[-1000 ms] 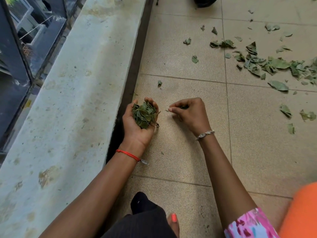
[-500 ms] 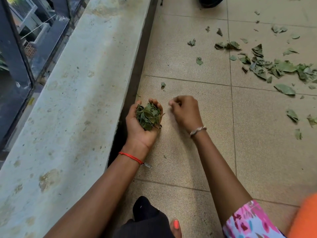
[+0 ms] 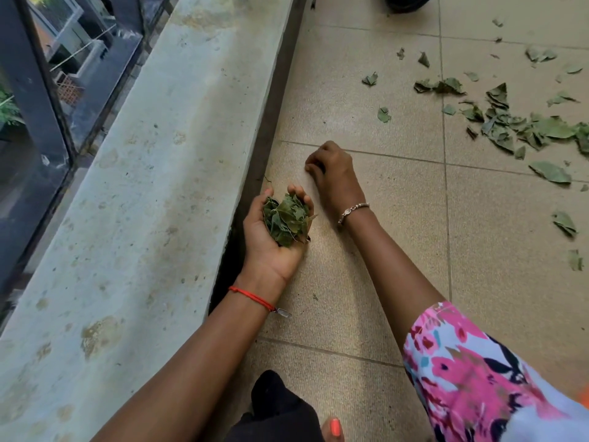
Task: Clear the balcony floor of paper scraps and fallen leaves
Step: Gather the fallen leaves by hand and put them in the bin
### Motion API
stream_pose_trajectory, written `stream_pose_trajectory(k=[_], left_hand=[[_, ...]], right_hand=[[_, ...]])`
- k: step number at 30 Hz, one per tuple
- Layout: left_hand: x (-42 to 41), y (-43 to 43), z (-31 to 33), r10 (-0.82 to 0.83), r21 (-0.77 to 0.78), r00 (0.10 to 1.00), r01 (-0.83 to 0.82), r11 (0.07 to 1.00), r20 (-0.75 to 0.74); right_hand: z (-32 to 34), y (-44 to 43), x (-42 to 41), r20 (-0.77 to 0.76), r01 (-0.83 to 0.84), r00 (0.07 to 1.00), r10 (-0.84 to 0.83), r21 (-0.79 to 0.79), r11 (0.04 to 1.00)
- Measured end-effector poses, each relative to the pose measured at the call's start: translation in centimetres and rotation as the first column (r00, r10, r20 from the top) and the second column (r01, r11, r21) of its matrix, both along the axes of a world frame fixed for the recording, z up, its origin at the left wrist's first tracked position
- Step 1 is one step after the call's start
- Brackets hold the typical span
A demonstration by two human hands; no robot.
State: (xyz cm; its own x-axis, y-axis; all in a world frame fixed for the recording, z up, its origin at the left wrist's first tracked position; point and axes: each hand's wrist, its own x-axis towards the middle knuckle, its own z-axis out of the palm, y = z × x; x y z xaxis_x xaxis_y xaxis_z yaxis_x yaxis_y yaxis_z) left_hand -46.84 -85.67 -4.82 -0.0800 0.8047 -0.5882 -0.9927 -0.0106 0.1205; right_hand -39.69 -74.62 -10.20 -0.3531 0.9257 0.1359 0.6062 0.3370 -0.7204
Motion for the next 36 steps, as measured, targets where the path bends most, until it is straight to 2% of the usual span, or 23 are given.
stream_pose_trajectory(k=[3, 5, 6, 7, 9, 10, 11, 13, 15, 18, 20, 22, 25, 27, 32, 36], left_hand=[[0.2, -0.2, -0.3, -0.01, 0.002, 1.0, 0.009, 1.0, 0.013], [0.3, -0.3, -0.4, -0.007, 0.009, 1.0, 0.007, 1.0, 0.012], [0.2, -0.4, -0.3, -0.007, 0.013, 1.0, 0.007, 1.0, 0.01], [0.2, -0.4, -0.3, -0.013, 0.014, 1.0, 0.013, 1.0, 0.012], [0.2, -0.4, -0.4, -0.022, 0.016, 0.999, 0.021, 1.0, 0.026], [0.3, -0.5, -0.4, -0.025, 0.014, 0.999, 0.025, 1.0, 0.033], [0.4, -0.5, -0.3, -0.029, 0.014, 0.999, 0.029, 0.999, 0.038], [0.5, -0.5, -0.3, -0.039, 0.011, 0.998, 0.039, 0.999, 0.04], [0.6, -0.5, -0.3, -0.048, 0.005, 0.998, 0.048, 0.999, 0.029], [0.6, -0.6, -0.2, -0.045, 0.012, 0.999, 0.045, 0.999, 0.021], [0.6, -0.6, -0.2, -0.045, 0.019, 0.999, 0.045, 0.999, 0.027], [0.6, -0.6, -0.3, -0.037, 0.02, 0.999, 0.037, 0.999, 0.038], [0.5, -0.7, -0.3, -0.036, 0.021, 0.999, 0.036, 0.999, 0.04], [0.5, -0.7, -0.2, -0.04, 0.033, 0.999, 0.038, 0.999, 0.034], [0.6, -0.5, -0.5, -0.034, 0.02, 0.999, 0.034, 0.999, 0.019], [0.6, -0.4, -0.4, -0.02, 0.031, 1.0, 0.02, 0.999, -0.001]], right_hand=[[0.0, -0.2, -0.1, -0.044, 0.036, 0.998, -0.037, -0.034, 0.999], [0.5, -0.2, 0.6, -0.218, 0.129, 0.959, -0.183, -0.24, 0.962], [0.9, -0.4, 1.4, -0.336, 0.148, 0.895, -0.292, -0.393, 0.908], [1.3, -0.7, 2.4, -0.467, 0.115, 0.784, -0.409, -0.538, 0.835], [1.9, -1.7, 4.9, -0.651, -0.07, 0.464, -0.6, -0.703, 0.708], [2.2, -2.3, 6.2, -0.675, -0.153, 0.349, -0.65, -0.726, 0.67], [2.4, -3.0, 7.3, -0.676, -0.216, 0.28, -0.682, -0.736, 0.642], [2.6, -4.3, 8.8, -0.651, -0.262, 0.245, -0.719, -0.758, 0.597], [2.5, -5.5, 9.3, -0.613, -0.182, 0.336, -0.715, -0.788, 0.589], [2.4, -7.1, 9.2, -0.491, 0.039, 0.644, -0.587, -0.745, 0.666], [2.1, -8.0, 8.7, -0.32, 0.167, 0.834, -0.45, -0.631, 0.757], [1.7, -8.8, 7.8, -0.183, 0.211, 0.927, -0.327, -0.467, 0.859], [1.4, -9.4, 6.6, -0.076, 0.225, 0.965, -0.252, -0.259, 0.939], [1.4, -9.5, 6.2, -0.037, 0.225, 0.971, -0.236, -0.194, 0.955], [1.8, -9.8, 5.4, 0.058, 0.202, 0.979, -0.195, -0.181, 0.962], [1.8, -10.1, 4.3, 0.175, 0.253, 0.96, -0.218, -0.207, 0.945]])
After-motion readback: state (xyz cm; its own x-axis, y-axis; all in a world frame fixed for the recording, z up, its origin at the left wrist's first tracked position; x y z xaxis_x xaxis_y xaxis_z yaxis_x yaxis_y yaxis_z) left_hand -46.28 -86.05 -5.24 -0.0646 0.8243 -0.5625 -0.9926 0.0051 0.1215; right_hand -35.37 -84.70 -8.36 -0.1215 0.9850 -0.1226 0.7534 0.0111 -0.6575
